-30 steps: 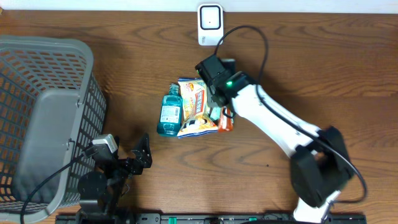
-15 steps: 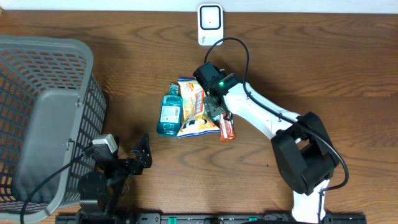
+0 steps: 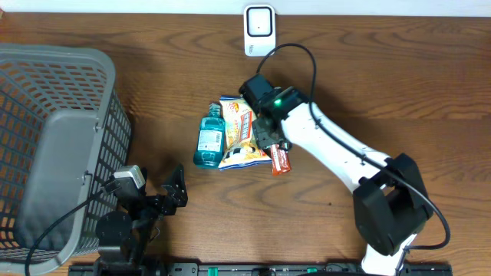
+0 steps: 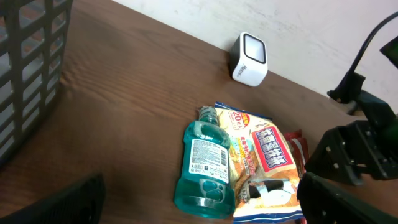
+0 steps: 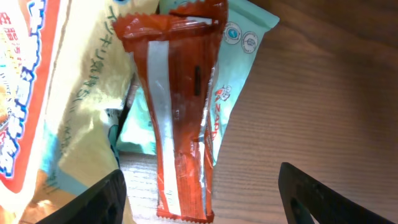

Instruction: Scan the item barcode

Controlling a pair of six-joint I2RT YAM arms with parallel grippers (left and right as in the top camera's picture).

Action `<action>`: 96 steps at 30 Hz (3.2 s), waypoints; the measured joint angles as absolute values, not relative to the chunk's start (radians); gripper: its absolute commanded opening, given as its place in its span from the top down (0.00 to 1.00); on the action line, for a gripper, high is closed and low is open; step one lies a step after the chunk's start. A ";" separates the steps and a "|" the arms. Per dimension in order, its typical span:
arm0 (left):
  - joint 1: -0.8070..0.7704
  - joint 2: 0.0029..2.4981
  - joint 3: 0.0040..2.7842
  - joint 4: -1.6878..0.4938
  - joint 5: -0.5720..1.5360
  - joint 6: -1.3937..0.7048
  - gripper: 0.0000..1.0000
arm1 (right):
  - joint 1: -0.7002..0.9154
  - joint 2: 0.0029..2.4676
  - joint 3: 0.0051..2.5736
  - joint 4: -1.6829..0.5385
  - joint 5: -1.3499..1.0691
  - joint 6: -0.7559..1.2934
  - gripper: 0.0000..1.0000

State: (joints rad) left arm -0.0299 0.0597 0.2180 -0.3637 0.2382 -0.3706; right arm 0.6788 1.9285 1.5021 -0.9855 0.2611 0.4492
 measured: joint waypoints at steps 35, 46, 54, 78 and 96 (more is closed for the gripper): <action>-0.030 0.060 0.218 -0.364 0.238 -0.370 0.02 | 0.229 2.044 1.493 -0.633 -0.776 -0.134 0.28; -0.030 0.060 0.218 -0.364 0.238 -0.370 0.02 | 0.231 2.162 1.491 -0.628 -0.912 -0.220 0.34; -0.030 0.060 0.218 -0.364 0.238 -0.370 0.02 | 0.231 2.162 1.491 -0.764 -0.956 -0.327 0.47; -0.030 0.060 0.218 -0.364 0.238 -0.370 0.02 | 0.235 2.159 1.351 -0.752 -0.916 -0.483 0.99; -0.030 0.060 0.218 -0.364 0.238 -0.370 0.02 | 0.185 2.067 1.448 -1.051 -1.187 -0.513 0.99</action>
State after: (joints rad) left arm -0.0299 0.0597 0.2180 -0.3641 0.2382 -0.3702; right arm 0.1852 2.0674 1.4475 -1.0508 -1.1866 -0.5133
